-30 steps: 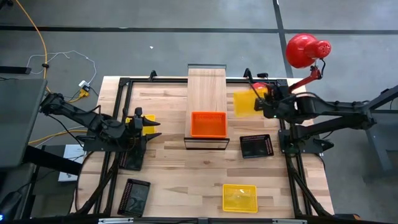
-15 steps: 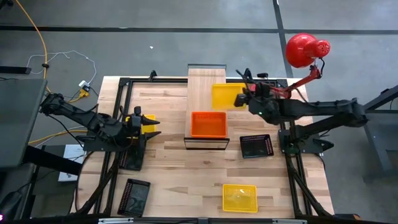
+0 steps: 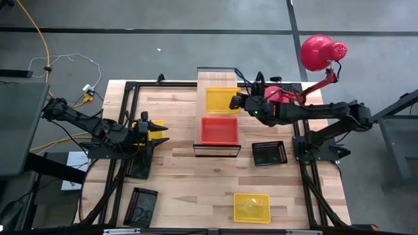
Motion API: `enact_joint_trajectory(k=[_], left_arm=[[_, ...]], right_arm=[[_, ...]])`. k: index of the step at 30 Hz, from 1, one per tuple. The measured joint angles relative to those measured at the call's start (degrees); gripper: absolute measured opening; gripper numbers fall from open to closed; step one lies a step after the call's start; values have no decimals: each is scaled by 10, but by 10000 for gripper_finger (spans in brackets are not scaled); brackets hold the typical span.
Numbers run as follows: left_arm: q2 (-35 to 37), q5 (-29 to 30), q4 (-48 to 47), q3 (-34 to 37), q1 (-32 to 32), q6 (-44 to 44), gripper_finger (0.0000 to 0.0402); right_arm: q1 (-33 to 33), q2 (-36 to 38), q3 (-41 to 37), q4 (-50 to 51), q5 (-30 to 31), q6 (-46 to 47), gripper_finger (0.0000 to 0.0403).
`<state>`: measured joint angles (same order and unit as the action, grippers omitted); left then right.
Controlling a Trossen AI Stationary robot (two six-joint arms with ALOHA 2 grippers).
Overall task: Stack baskets on shelf by color
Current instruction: Put the top right yellow bin on the shelf, then stack the top yellow bin on the yellow bin on the shelf
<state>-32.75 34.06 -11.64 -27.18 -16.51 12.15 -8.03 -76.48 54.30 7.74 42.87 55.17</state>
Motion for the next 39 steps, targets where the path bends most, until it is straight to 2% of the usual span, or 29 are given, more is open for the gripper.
enact_joint_trajectory(k=[7, 13, 18, 23, 30, 36, 39], left_arm=[[0, 0, 0, 0, 0, 8, 193], [0, 0, 0, 0, 0, 12, 193], [0, 0, 0, 0, 0, 12, 193], [0, 0, 15, 0, 0, 12, 193], [0, 0, 16, 0, 0, 8, 193], [8, -1, 16, 0, 0, 8, 193], [14, -22, 13, 0, 0, 6, 193]], right_arm=[[0, -16, 0, -12, -14, 0, 2], [2, -16, 0, -13, -15, 0, 19], [2, -16, 0, -15, -26, 0, 45], [2, -16, 0, -27, -31, -6, 88], [2, -10, 0, -37, -40, -59, 147], [2, 42, 0, -34, -33, -147, 156], [9, 79, 0, -10, -52, -209, 156]])
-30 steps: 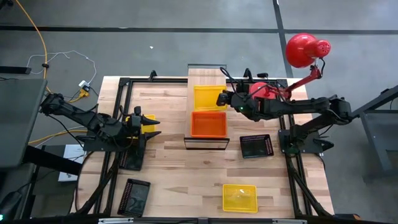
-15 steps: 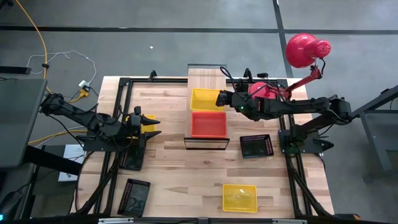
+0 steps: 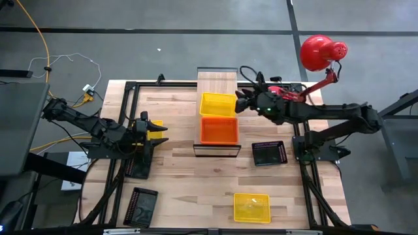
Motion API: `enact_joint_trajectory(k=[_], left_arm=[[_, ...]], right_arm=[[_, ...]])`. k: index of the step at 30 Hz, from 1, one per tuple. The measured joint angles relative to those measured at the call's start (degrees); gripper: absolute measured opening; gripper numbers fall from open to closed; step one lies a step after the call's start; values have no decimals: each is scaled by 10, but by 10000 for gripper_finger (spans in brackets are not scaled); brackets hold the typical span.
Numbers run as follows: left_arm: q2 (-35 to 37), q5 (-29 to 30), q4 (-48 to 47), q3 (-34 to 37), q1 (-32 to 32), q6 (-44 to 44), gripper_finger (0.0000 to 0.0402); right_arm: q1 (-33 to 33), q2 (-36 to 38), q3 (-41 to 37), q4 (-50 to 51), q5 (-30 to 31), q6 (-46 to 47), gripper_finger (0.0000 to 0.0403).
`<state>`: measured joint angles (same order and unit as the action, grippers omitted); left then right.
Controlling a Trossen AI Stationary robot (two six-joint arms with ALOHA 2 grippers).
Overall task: Stack baskets on shelf by color
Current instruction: Stack the top yellow bin on the yellow bin on the shelf
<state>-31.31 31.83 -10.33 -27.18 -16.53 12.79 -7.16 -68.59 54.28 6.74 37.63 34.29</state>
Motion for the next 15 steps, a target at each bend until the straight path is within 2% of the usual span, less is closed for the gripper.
enact_joint_trajectory(k=[7, 10, 15], left_arm=[[3, 1, -2, 0, 0, -39, 193], [3, 2, -2, 0, 0, -41, 193], [3, 5, -1, 0, 0, -59, 193]], right_arm=[[52, 80, 0, 132, -122, -149, 156], [92, 107, -1, 203, -130, -150, 156], [162, 154, -57, 227, -111, -135, 156]])
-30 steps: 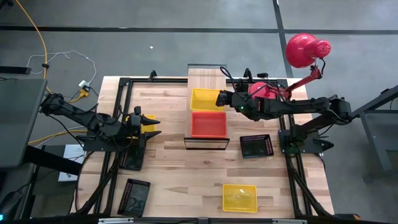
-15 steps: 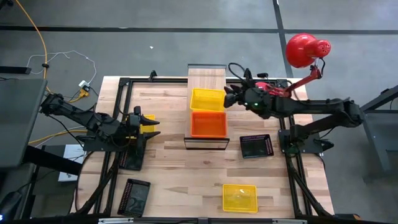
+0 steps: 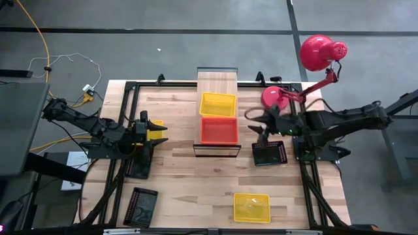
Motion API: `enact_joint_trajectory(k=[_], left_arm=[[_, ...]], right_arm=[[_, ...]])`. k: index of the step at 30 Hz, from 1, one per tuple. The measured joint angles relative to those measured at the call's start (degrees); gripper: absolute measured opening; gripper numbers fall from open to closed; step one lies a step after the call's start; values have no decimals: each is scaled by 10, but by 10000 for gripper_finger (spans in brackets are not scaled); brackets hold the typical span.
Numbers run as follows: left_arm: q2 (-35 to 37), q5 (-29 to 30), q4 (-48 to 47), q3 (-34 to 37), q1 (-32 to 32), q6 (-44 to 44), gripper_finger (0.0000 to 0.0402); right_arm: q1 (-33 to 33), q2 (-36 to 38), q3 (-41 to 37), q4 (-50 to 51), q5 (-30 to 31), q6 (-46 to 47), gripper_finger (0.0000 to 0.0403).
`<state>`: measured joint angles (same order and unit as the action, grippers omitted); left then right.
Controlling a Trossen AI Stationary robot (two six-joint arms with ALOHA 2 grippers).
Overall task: Stack baskets on shelf by color
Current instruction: Stack the top yellow bin on the yellow bin on the shelf
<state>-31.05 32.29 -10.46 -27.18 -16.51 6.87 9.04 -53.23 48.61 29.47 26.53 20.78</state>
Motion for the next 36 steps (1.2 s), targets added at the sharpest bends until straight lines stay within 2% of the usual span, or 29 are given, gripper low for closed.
enact_joint_trajectory(k=[5, 12, 17, 20, 25, 32, 36], left_arm=[[0, 25, 0, 0, 0, -2, 193], [0, 33, 0, 0, 20, -15, 193], [0, -14, -24, 0, 37, -3, 193], [0, -20, -65, 0, 46, 57, 193], [-7, -4, -151, -1, 69, 217, 193], [-37, 7, -337, -48, 112, 373, 193], [-75, -30, -417, -58, 139, 427, 193]], right_arm=[[36, 46, -70, -32, 49, 24, 156], [41, 84, -104, -75, 47, 25, 156], [47, 98, -104, -92, 47, 22, 156], [53, 99, -104, -94, 47, 23, 156], [55, 98, -104, -92, 48, 25, 156], [55, 97, -104, -92, 49, 28, 156], [55, 97, -104, -92, 49, 28, 156]])
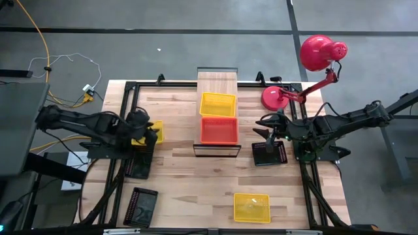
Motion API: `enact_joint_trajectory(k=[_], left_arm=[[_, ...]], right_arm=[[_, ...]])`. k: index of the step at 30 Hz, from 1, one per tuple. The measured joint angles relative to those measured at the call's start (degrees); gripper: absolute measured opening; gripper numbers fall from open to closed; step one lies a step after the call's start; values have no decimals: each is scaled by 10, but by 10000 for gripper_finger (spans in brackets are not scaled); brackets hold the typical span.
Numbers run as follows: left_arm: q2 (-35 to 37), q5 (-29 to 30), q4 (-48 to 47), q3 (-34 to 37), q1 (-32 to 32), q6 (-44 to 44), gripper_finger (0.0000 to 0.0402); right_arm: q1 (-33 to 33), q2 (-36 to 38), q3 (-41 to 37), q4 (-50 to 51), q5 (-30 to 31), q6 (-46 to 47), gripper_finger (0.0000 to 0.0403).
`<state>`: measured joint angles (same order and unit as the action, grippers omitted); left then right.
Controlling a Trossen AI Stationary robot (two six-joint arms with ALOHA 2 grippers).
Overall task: Stack baskets on shelf by color
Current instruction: Stack the top yellow bin on the yellow bin on the shelf
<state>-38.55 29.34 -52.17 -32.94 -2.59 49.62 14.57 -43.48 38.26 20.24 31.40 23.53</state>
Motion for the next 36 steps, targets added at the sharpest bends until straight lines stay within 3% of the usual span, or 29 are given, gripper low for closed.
enact_joint_trajectory(k=[4, 12, 15, 21, 31, 36], left_arm=[[-66, -66, -53, 2, 21, 12, 193], [-214, -68, -58, 3, 72, -33, 161], [-259, -71, -29, 1, 95, -74, 125], [-317, -77, 53, -17, 126, -139, 14], [-384, -84, 191, -72, 161, -244, 4], [-375, -76, 139, -126, 150, -262, 2]], right_arm=[[0, 0, 0, 0, 0, 0, 156], [0, 0, 0, 0, -1, 0, 156], [0, 0, 0, 0, 0, 0, 156], [0, 0, 0, 0, 0, 0, 156], [0, 0, 0, -4, 1, 0, 156], [0, 0, 0, -15, 1, 0, 156]])
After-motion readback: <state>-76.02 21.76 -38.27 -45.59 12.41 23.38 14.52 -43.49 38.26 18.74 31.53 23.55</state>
